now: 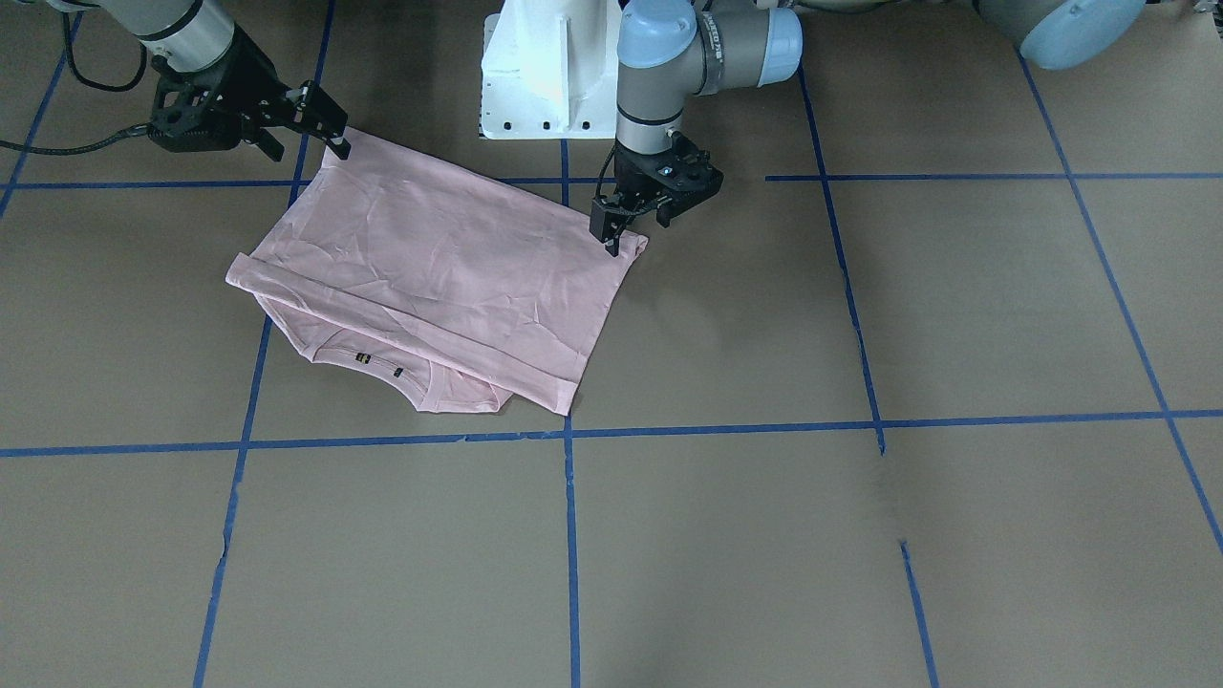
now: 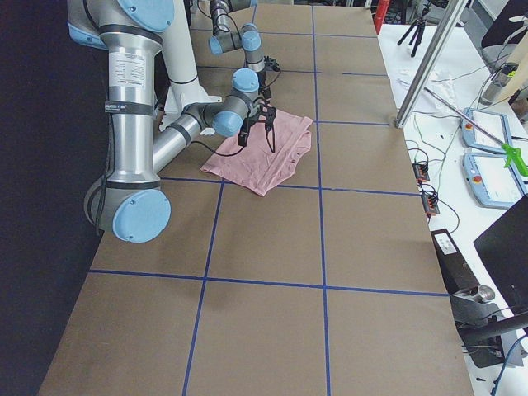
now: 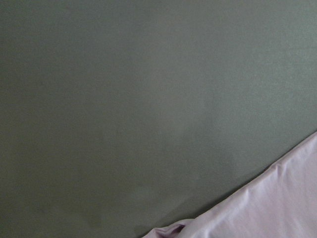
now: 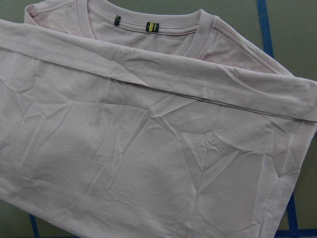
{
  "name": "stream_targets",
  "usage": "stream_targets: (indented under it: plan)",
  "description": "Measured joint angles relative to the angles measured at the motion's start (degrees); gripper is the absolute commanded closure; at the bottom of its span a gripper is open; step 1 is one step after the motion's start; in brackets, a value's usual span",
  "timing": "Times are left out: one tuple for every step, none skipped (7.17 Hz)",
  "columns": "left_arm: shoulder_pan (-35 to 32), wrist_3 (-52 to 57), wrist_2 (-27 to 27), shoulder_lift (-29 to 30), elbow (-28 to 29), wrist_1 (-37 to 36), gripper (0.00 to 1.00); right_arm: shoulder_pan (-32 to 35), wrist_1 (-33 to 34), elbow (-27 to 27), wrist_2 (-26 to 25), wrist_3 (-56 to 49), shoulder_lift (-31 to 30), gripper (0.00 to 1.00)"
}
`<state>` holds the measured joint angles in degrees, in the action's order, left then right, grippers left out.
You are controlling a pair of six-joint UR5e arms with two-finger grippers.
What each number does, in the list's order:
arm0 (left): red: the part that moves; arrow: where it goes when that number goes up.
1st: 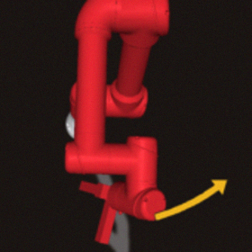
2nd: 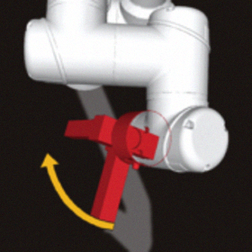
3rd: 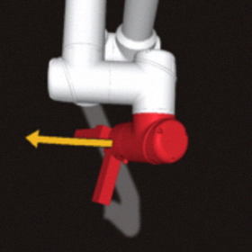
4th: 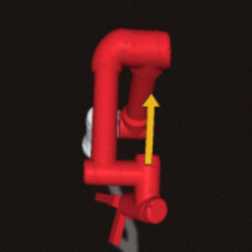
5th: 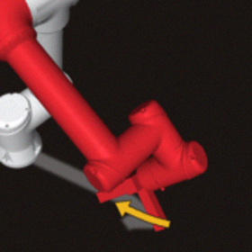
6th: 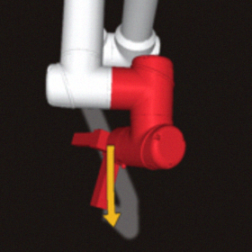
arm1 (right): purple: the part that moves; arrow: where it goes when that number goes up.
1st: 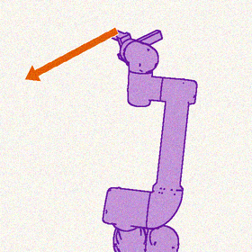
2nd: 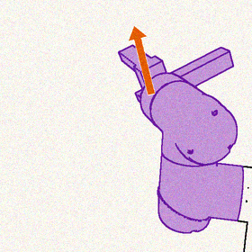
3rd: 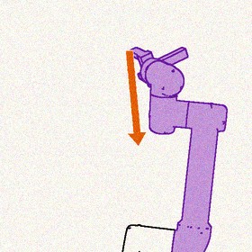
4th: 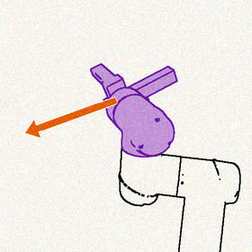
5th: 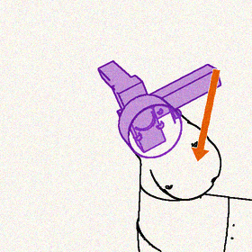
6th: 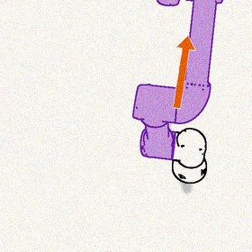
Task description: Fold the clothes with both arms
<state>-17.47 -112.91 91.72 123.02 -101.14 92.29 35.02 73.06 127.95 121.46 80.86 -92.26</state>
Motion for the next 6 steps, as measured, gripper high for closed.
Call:
stream_targets:
  plan:
    - [0.03, 0.04, -0.62, 0.32, 1.15, 0.08, 0.07, 0.21, -0.01, 0.00, 0.01, 0.00, -0.01, 0.00]
    - [0.05, 0.10, -0.93, 0.64, 1.93, 0.16, 0.13, 0.32, -0.02, 0.01, 0.01, 0.00, -0.02, 0.00]
    - [0.06, 0.13, -1.04, 0.82, 2.28, 0.19, 0.24, 0.43, -0.01, 0.02, 0.01, 0.00, -0.02, 0.00]
    - [0.06, 0.12, -1.08, 0.95, 2.36, 0.19, 0.47, 0.59, 0.03, 0.02, 0.01, 0.00, -0.04, 0.00]
    - [0.06, 0.05, -1.08, 1.03, 2.36, 0.18, 0.78, 0.74, 0.05, 0.02, 0.00, 0.00, -0.08, 0.00]
    - [0.06, 0.03, -1.01, 1.06, 2.28, 0.15, 1.00, 0.82, 0.06, 0.02, -0.05, 0.00, -0.09, 0.00]
